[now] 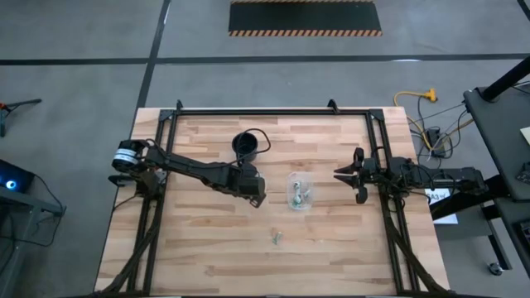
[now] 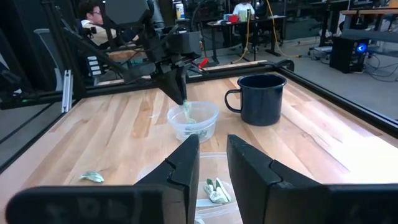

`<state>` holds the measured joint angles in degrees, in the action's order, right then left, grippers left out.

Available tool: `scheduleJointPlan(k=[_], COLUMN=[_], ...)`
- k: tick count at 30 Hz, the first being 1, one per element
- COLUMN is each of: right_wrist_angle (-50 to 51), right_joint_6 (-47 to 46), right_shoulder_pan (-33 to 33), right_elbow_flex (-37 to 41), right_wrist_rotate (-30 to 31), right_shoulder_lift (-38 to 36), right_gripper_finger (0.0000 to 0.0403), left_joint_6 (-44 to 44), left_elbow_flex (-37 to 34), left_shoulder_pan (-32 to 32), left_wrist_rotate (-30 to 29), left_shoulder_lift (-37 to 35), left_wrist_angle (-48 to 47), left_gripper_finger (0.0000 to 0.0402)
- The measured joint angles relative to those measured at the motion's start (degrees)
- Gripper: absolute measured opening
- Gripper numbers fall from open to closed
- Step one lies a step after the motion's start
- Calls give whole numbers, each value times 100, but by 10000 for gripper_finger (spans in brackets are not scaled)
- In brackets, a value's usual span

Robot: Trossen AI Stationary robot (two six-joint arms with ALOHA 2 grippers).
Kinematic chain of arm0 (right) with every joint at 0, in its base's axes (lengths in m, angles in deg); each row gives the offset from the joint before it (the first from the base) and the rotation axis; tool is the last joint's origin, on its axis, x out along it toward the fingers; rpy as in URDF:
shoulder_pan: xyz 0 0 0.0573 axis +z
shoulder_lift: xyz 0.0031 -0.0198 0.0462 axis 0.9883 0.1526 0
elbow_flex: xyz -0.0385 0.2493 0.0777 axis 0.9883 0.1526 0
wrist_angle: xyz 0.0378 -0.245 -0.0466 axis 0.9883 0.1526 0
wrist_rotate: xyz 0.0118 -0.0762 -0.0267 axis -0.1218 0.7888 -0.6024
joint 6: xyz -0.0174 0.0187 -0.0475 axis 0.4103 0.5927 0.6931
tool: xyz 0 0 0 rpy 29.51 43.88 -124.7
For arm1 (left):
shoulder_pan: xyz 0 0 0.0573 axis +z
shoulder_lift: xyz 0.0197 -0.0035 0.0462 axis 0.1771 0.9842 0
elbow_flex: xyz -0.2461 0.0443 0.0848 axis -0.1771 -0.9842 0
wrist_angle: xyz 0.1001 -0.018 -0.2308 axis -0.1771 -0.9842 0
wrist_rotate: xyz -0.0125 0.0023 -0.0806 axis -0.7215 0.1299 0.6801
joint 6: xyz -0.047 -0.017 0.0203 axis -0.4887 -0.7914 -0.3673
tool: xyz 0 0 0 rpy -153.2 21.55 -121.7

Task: Pick and place Stevia / Truvia into bins
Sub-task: Put the stevia packet into the round transparent container

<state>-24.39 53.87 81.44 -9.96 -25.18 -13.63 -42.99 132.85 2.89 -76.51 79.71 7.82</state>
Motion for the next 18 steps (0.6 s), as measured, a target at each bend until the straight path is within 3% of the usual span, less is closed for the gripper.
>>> scheduleJointPlan(k=[10,14,18], right_wrist_angle=[0,0,0], right_joint_6=[0,0,0], right_shoulder_pan=[2,2,2], right_elbow_flex=[0,0,0], right_wrist_rotate=[-2,-2,-2], right_shoulder_lift=[0,0,0], right_gripper_finger=[72,78,80], left_joint_6=[-16,124,890], left_elbow_flex=[106,165,159], left_shoulder_pan=[9,9,-47], left_wrist_rotate=[253,891,1951], left_shoulder_lift=[0,0,0], left_wrist_angle=[127,563,1917], left_gripper_finger=[135,157,162])
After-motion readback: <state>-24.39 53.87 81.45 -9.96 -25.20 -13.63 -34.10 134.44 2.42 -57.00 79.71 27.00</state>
